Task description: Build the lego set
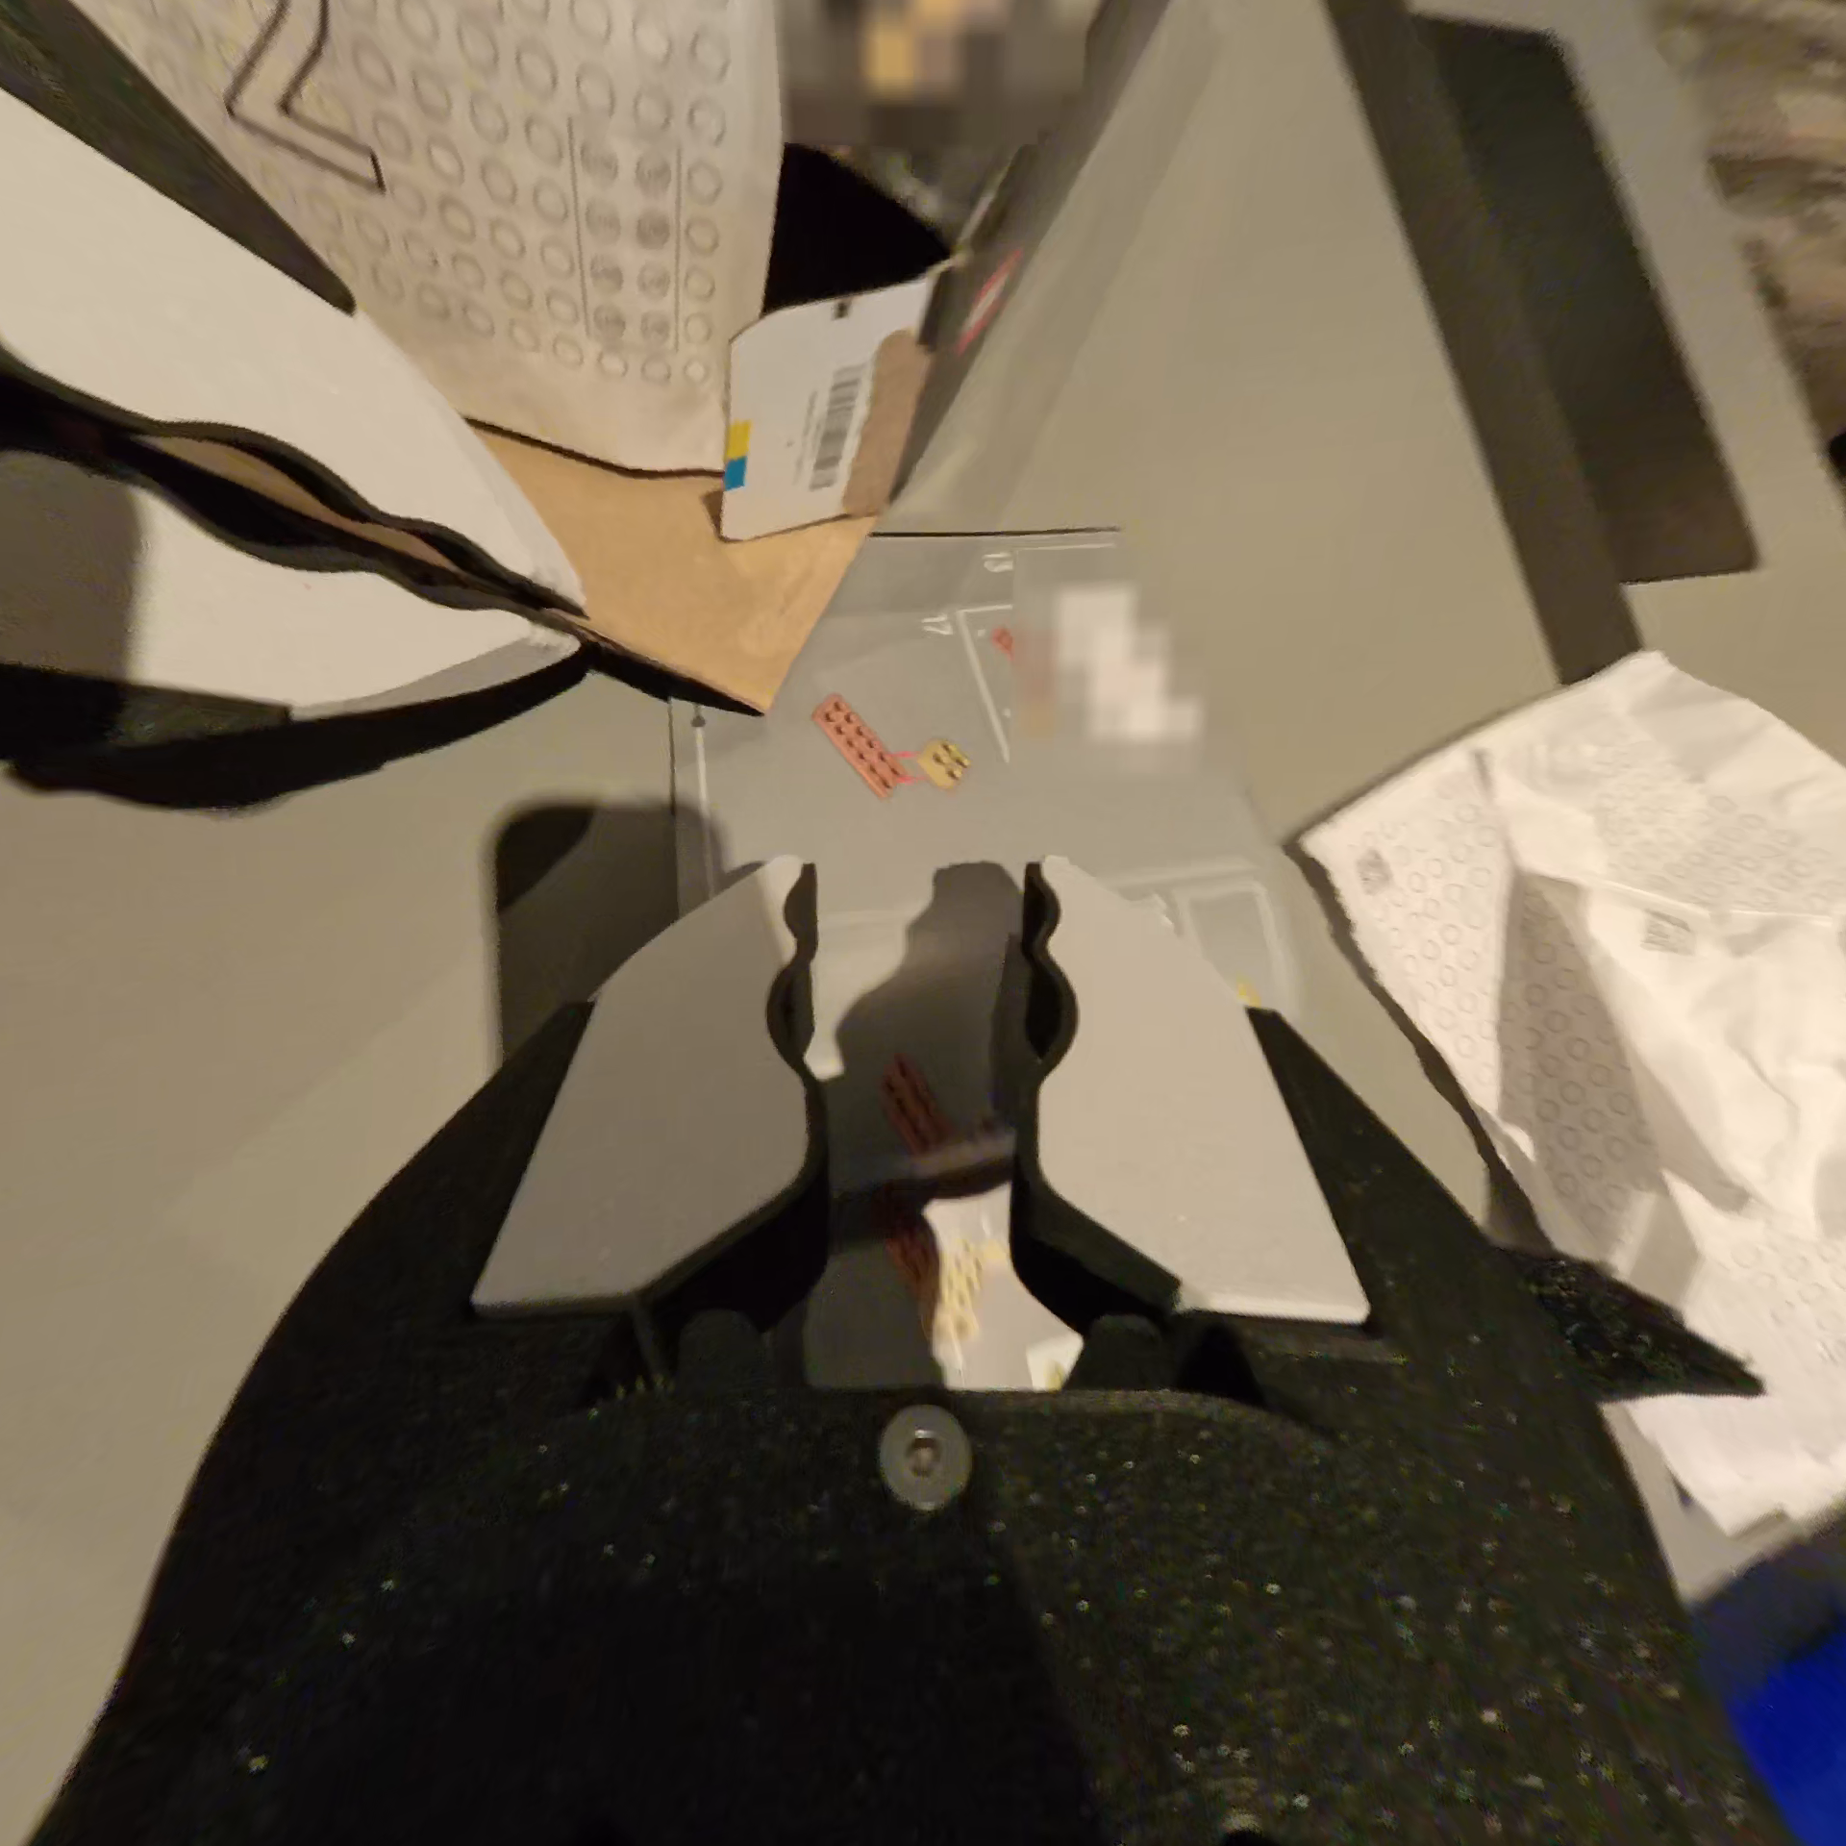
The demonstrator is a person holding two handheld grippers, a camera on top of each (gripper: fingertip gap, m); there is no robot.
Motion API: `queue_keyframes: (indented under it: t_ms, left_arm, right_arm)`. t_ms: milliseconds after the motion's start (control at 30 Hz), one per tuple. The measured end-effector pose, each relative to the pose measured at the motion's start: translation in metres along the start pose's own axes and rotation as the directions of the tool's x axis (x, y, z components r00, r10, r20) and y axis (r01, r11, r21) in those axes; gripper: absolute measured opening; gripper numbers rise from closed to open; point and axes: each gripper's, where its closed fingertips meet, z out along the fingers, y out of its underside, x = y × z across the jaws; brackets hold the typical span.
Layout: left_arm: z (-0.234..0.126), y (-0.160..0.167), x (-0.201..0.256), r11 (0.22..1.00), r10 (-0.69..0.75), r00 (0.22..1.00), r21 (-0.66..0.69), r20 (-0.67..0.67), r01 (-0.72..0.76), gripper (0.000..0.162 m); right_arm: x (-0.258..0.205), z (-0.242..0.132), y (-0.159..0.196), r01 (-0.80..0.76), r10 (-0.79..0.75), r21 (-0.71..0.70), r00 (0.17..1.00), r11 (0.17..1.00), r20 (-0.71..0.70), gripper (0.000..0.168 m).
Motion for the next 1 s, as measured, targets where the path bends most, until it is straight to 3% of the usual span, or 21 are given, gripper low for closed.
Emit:
queue_keyframes:
  t_ms: [167, 367, 1000]
  left_arm:
    - [0.0, -0.001, 0.0, 1.0, -0.013, 1.0, 0.009, -0.005, 0.013, 0.002]
    - [0.001, -0.003, 0.0, 1.0, -0.02, 1.0, 0.021, -0.016, 0.02, 0.002]
    - [-0.009, -0.004, -0.009, 0.999, -0.031, 0.999, 0.034, 0.013, 0.031, 0.002]
  right_arm:
    - [0.014, -0.042, 0.027, -0.109, 0.109, 0.001, 0.993, 0.994, -0.04, 0.04]
    - [0.007, -0.033, 0.069, -0.164, 0.163, -0.106, 0.986, 0.981, -0.021, 0.04]
    - [-0.002, -0.012, 0.046, -0.109, 0.112, -0.075, 0.993, 0.991, 0.037, 0.033]
